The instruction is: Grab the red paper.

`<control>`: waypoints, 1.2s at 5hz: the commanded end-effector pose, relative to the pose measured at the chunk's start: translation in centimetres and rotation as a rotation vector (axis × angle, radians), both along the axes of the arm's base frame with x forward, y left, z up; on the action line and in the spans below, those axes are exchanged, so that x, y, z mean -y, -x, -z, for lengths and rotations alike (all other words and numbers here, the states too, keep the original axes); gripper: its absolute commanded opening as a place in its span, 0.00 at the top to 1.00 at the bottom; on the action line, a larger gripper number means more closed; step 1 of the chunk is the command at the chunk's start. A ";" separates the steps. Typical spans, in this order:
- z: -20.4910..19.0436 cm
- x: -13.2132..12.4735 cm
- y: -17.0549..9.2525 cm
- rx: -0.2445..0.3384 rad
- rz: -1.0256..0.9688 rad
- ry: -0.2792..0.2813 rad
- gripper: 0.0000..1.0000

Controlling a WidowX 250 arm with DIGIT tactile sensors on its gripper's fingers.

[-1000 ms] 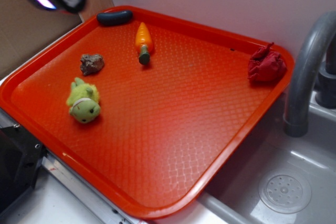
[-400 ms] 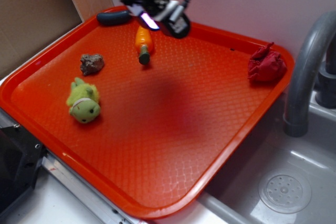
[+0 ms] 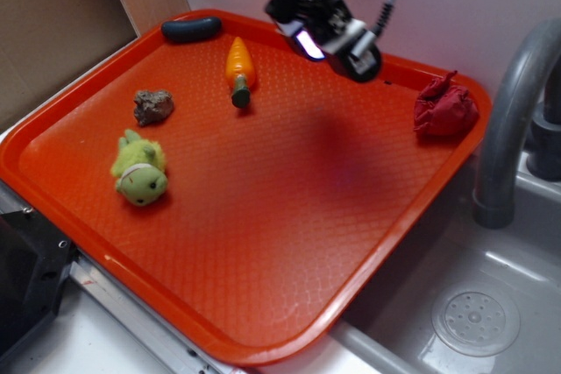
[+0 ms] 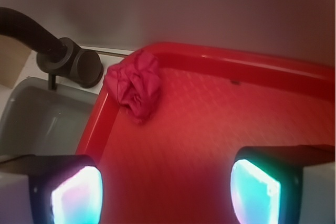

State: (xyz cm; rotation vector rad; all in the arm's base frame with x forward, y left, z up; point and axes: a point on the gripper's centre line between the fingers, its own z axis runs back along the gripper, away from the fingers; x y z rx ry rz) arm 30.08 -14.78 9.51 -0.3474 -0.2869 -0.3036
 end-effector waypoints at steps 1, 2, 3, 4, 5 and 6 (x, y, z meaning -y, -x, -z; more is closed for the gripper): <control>0.2 3.7 -1.9 0.024 0.054 -0.002 0.00; 1.5 5.0 -2.1 -0.002 0.057 -0.021 0.00; 2.8 6.3 -2.6 -0.036 0.103 -0.027 0.00; 3.9 7.4 -2.7 -0.050 0.116 -0.061 0.00; 4.5 7.0 -3.6 -0.070 0.075 -0.064 0.00; 4.7 6.7 -4.4 -0.091 0.044 -0.057 0.00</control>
